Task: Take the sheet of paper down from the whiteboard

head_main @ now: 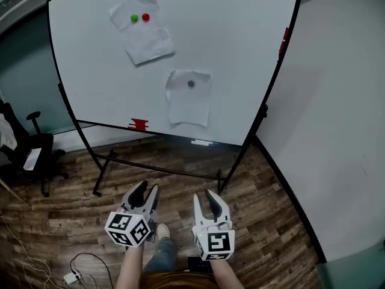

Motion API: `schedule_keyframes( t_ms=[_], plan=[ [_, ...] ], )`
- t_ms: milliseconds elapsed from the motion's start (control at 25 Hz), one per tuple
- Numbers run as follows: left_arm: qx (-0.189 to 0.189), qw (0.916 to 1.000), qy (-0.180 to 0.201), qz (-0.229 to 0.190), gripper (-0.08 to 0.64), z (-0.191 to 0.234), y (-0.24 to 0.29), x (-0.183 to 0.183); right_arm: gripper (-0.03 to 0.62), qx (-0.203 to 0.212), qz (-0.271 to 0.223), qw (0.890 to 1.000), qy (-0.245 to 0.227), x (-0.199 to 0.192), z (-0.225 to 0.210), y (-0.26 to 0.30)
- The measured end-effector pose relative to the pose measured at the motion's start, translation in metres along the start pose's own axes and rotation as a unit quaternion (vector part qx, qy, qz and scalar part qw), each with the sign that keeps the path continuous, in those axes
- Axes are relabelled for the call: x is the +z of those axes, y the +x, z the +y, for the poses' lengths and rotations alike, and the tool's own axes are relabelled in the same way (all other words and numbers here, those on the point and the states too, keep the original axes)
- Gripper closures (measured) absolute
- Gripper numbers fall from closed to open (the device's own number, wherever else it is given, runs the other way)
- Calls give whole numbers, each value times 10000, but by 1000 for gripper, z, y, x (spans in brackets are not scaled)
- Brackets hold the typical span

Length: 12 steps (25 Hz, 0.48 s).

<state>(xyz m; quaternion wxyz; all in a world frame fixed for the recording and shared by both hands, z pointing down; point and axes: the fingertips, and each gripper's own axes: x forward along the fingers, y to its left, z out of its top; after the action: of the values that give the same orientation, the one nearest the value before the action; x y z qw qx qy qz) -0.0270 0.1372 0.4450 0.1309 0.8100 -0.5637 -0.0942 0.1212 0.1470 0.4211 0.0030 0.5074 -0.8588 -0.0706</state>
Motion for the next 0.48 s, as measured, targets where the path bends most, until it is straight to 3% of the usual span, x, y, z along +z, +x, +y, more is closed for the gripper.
schedule_keyframes(
  t_ms=[200,480],
  plan=[
    [-124,9997,-195,-100,405,49,89,17,465,-40,165,9998,-141,-16,-28,95],
    [-400,9992,-30,-3,405,108,207,58,460,-302,184,9990,-272,-5,-68,232]
  ],
)
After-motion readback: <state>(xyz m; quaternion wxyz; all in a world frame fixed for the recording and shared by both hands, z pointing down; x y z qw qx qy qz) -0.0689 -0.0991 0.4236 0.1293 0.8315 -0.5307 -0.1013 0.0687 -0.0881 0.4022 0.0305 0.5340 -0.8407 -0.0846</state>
